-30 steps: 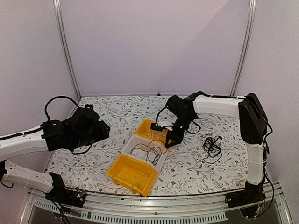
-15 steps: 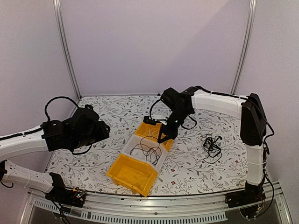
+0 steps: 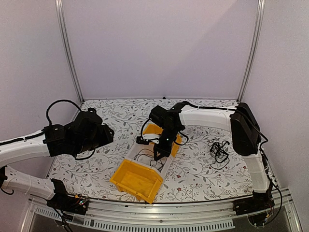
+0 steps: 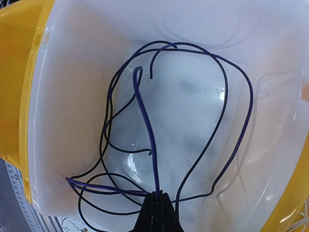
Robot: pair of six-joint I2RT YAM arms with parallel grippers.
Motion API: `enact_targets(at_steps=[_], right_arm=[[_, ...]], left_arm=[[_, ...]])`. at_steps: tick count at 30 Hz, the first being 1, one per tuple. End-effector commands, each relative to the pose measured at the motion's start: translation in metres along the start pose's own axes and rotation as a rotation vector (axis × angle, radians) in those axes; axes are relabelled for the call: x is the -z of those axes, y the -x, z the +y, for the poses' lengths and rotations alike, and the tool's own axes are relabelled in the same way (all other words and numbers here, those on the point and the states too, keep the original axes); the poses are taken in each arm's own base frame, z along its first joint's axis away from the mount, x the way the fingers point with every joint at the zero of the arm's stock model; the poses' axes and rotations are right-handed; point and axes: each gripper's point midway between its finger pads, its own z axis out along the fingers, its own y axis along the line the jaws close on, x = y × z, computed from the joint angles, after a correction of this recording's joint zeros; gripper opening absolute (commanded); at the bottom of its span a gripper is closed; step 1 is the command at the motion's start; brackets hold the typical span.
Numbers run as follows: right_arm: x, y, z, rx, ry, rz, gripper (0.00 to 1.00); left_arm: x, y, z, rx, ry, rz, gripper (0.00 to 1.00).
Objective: Untangle the cables
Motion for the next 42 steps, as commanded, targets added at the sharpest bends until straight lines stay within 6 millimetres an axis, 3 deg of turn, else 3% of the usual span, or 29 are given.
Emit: enact_targets(at_steps=[1, 4, 6, 13, 18, 22, 25, 27, 30, 35, 39, 42], right_arm=[[-0.005, 0.006, -0.013, -0.007, -0.084, 0.017, 0.00], [0.002, 0.009, -0.015, 0.001, -0.109, 0.014, 0.00], [0.017, 0.014, -0.015, 0.017, -0.143, -0.003, 0.03], [0.075, 0.014, -0.002, 0.084, -0.225, -0.028, 0.24], [0.107, -0.010, -0.003, 0.069, -0.260, -0.018, 0.29], [0.140, -0.036, -0.022, 0.005, -0.317, -0.044, 0.30], [0.163, -0.066, -0.039, -0.078, -0.350, -0.067, 0.30], [0.169, -0.096, -0.048, -0.146, -0.350, -0.059, 0.28], [0.176, -0.141, -0.050, -0.184, -0.385, -0.048, 0.25], [0.150, -0.212, -0.025, -0.185, -0.404, 0.067, 0.23], [0.125, -0.246, -0.007, -0.208, -0.382, 0.109, 0.29], [0.106, -0.260, -0.002, -0.230, -0.355, 0.127, 0.33]], left_arm=[[-0.003, 0.003, 0.002, -0.001, 0.005, -0.010, 0.50], [-0.004, 0.004, 0.000, -0.005, 0.003, -0.011, 0.50], [-0.004, 0.005, -0.001, -0.013, 0.002, -0.012, 0.50], [-0.005, 0.018, -0.010, -0.070, 0.006, -0.035, 0.51], [-0.010, 0.031, -0.024, -0.136, -0.004, -0.042, 0.52], [-0.017, 0.041, -0.045, -0.209, -0.035, -0.048, 0.52], [-0.023, 0.046, -0.067, -0.276, -0.076, -0.045, 0.52], [-0.029, 0.047, -0.084, -0.320, -0.104, -0.034, 0.52], [-0.037, 0.049, -0.111, -0.389, -0.155, -0.014, 0.52], [-0.055, 0.039, -0.137, -0.430, -0.210, 0.035, 0.52], [-0.061, 0.034, -0.147, -0.421, -0.245, 0.050, 0.52], [-0.064, 0.030, -0.152, -0.424, -0.260, 0.065, 0.52]])
